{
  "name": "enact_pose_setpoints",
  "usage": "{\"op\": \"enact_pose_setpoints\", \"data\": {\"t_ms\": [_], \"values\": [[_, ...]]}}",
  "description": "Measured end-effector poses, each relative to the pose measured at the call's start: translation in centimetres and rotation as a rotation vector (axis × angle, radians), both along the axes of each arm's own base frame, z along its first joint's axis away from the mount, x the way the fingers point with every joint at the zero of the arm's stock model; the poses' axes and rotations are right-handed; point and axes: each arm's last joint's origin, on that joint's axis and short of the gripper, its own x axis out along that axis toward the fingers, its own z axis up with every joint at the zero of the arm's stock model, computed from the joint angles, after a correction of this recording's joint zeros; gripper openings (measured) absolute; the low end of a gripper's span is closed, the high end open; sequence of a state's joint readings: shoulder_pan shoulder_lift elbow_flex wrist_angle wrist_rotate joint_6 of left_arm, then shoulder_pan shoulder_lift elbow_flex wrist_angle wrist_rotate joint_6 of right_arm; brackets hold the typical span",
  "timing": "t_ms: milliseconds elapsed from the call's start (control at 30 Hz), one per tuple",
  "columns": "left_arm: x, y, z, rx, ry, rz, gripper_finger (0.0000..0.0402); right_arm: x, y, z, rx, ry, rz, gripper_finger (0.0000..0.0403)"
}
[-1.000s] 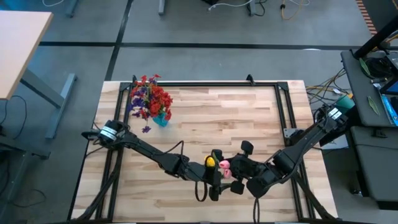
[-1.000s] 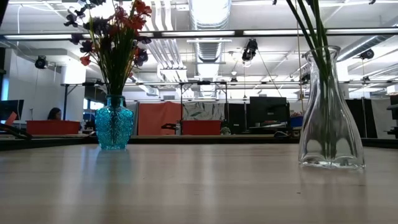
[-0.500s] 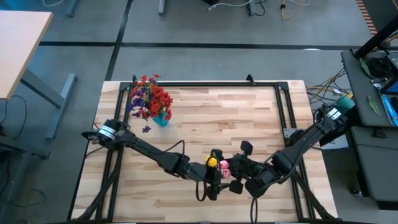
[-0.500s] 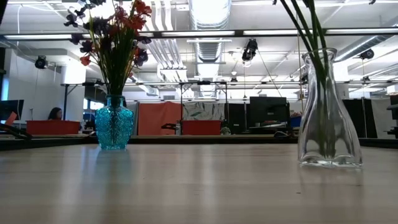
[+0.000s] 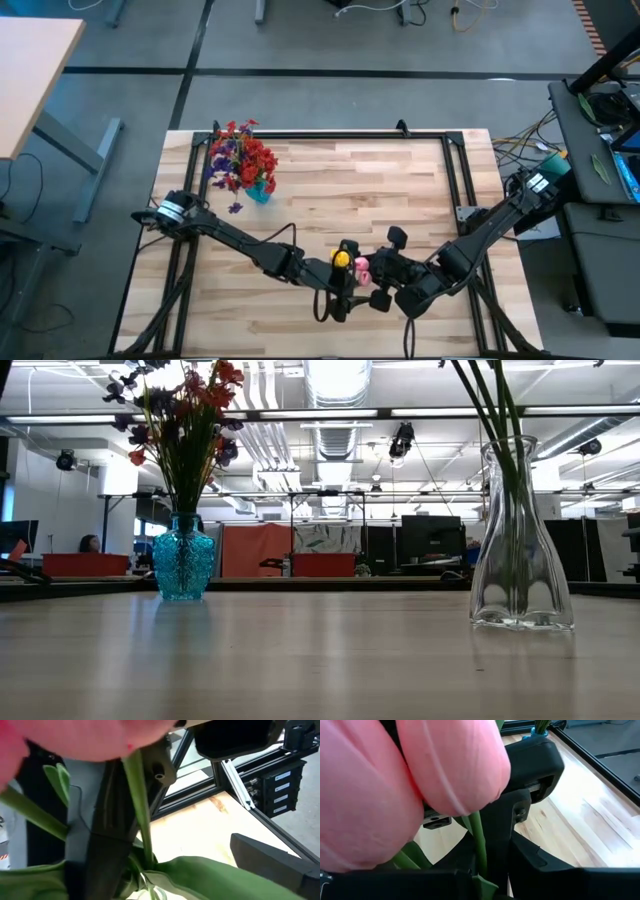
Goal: Sort flowers into vase by color
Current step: Put the pink tulip into the transparent vase
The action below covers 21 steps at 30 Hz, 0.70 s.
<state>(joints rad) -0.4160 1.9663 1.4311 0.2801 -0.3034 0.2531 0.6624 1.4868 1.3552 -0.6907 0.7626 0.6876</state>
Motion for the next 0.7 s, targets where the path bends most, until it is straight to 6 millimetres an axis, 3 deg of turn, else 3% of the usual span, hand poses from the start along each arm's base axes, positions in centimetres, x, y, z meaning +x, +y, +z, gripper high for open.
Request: {"op": "enact_pose_setpoints", "data": {"t_ms": [133, 700], "values": [[-0.03, -0.01, -0.08, 0.001, 0.009, 0.001, 0.0394, -0.01, -0.04, -0.01, -0.004, 0.0, -0.003, 0.0065], [-0.01, -0.14, -0.15, -0.092, -0.001, 0.034, 0.0394, -0.05, -0.12, 0.16, -0.009, -0.014, -0.01, 0.0065]]}}
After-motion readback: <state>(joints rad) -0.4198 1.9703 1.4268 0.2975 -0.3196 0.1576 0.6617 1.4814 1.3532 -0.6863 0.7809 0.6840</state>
